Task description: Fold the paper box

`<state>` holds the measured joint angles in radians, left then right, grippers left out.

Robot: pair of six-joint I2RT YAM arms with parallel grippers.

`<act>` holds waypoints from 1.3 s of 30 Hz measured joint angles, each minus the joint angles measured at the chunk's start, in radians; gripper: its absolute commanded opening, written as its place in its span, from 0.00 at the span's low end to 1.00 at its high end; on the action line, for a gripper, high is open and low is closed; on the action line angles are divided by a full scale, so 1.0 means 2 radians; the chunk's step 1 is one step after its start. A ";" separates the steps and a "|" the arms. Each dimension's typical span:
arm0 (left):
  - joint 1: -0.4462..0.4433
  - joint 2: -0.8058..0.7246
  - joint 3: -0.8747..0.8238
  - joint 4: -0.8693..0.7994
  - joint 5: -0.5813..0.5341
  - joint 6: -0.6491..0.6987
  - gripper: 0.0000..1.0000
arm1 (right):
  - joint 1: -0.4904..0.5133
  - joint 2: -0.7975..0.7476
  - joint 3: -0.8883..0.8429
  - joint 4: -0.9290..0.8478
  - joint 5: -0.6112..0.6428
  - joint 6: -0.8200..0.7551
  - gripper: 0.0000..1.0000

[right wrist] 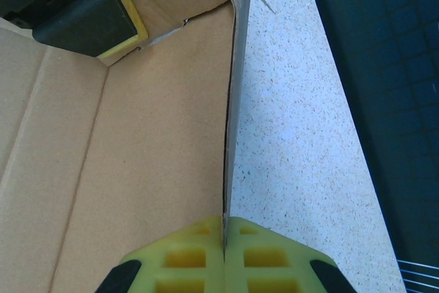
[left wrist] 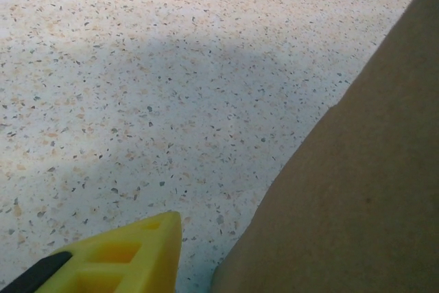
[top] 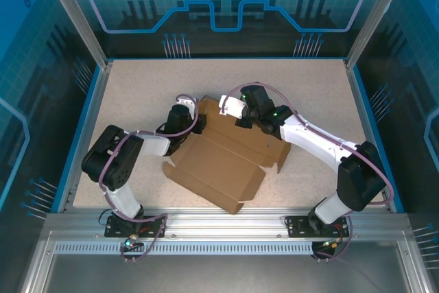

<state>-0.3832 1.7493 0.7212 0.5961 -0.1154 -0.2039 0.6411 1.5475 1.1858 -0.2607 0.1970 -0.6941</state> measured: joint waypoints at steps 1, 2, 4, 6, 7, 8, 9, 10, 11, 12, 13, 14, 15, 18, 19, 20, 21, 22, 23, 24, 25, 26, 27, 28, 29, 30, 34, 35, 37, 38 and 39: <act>-0.001 0.001 0.003 -0.003 -0.004 -0.004 0.36 | 0.000 0.001 0.000 0.002 0.000 0.001 0.00; -0.002 0.001 0.006 -0.005 -0.008 -0.008 0.36 | 0.000 0.001 0.000 0.004 0.000 0.002 0.00; -0.002 0.002 0.011 -0.008 -0.013 -0.016 0.37 | 0.000 0.002 0.000 0.007 0.002 0.003 0.00; -0.002 0.002 0.012 -0.007 -0.014 -0.017 0.40 | 0.001 0.002 0.000 0.008 0.003 0.003 0.00; -0.002 0.002 0.012 -0.007 -0.014 -0.017 0.42 | 0.001 0.002 0.000 0.009 0.004 0.003 0.00; -0.002 0.002 0.012 -0.007 -0.013 -0.016 0.43 | 0.001 0.002 0.000 0.009 0.006 0.003 0.00; -0.002 0.002 0.011 -0.007 -0.012 -0.015 0.45 | 0.001 0.002 0.000 0.009 0.007 0.004 0.00; -0.002 0.002 0.011 -0.007 -0.011 -0.014 0.46 | 0.001 0.002 0.000 0.009 0.008 0.004 0.00; -0.002 0.002 0.010 -0.006 -0.009 -0.013 0.47 | 0.001 0.002 0.000 0.009 0.010 0.004 0.00; -0.002 0.002 0.007 -0.004 -0.007 -0.012 0.49 | 0.001 0.002 0.000 0.009 0.012 0.004 0.00; -0.002 0.002 0.005 -0.003 -0.005 -0.011 0.51 | 0.001 0.002 0.000 0.009 0.012 0.004 0.00; -0.001 0.002 0.003 -0.003 -0.001 -0.010 0.52 | 0.001 0.002 0.000 0.009 0.014 0.004 0.00; -0.001 0.001 0.002 -0.003 0.002 -0.009 0.53 | 0.001 0.002 0.000 0.008 0.015 0.003 0.00; 0.002 -0.007 -0.002 -0.004 0.010 -0.003 0.56 | 0.001 0.002 0.000 0.009 0.016 0.004 0.00; 0.003 -0.011 -0.002 -0.004 0.014 -0.002 0.57 | 0.001 0.002 0.000 0.008 0.017 0.004 0.00; 0.004 -0.014 -0.002 -0.004 0.016 -0.002 0.59 | 0.001 0.002 0.000 0.008 0.019 0.004 0.00; 0.005 -0.019 -0.002 -0.004 0.019 -0.002 0.61 | 0.001 0.002 0.000 0.008 0.019 0.004 0.00; 0.006 -0.025 -0.002 -0.004 0.023 -0.002 0.62 | 0.001 0.002 0.000 0.007 0.020 0.004 0.00; 0.006 -0.029 -0.002 -0.004 0.025 -0.001 0.64 | 0.001 0.002 0.000 0.007 0.021 0.003 0.00; 0.007 -0.035 -0.002 -0.004 0.028 0.000 0.65 | 0.001 0.002 0.000 0.007 0.023 0.003 0.00; 0.007 -0.041 -0.003 -0.004 0.031 0.000 0.67 | 0.001 0.002 0.000 0.007 0.025 0.003 0.00; 0.007 -0.046 -0.003 -0.004 0.035 0.000 0.67 | 0.001 0.002 0.000 0.007 0.027 0.003 0.00; 0.007 -0.051 -0.004 -0.003 0.037 0.000 0.68 | 0.001 0.002 0.000 0.007 0.028 0.003 0.00; 0.007 -0.056 -0.006 -0.003 0.042 0.001 0.69 | 0.001 0.002 0.000 0.007 0.028 0.004 0.00; 0.007 -0.060 -0.008 -0.003 0.045 0.002 0.69 | 0.001 0.002 0.000 0.007 0.028 0.003 0.00; 0.007 -0.064 -0.010 -0.004 0.048 0.002 0.69 | 0.001 0.002 0.000 0.007 0.028 0.004 0.00; 0.011 -0.070 -0.012 -0.003 0.060 0.006 0.63 | 0.001 0.002 0.000 0.007 0.028 0.004 0.00; 0.013 -0.070 -0.012 -0.003 0.062 0.008 0.61 | 0.001 0.002 0.000 0.007 0.028 0.004 0.00; 0.016 -0.070 -0.012 -0.004 0.069 0.012 0.55 | 0.001 0.002 0.000 0.007 0.028 0.004 0.00; 0.017 -0.070 -0.012 -0.003 0.071 0.013 0.53 | 0.001 0.002 0.000 0.007 0.028 0.004 0.00; 0.018 -0.068 -0.012 -0.003 0.074 0.015 0.50 | 0.001 0.002 0.000 0.007 0.028 0.004 0.00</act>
<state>-0.3473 1.6127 0.6968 0.5903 0.0319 -0.1734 0.6430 1.5509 1.1858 -0.2466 0.2535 -0.6868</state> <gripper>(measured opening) 0.538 0.051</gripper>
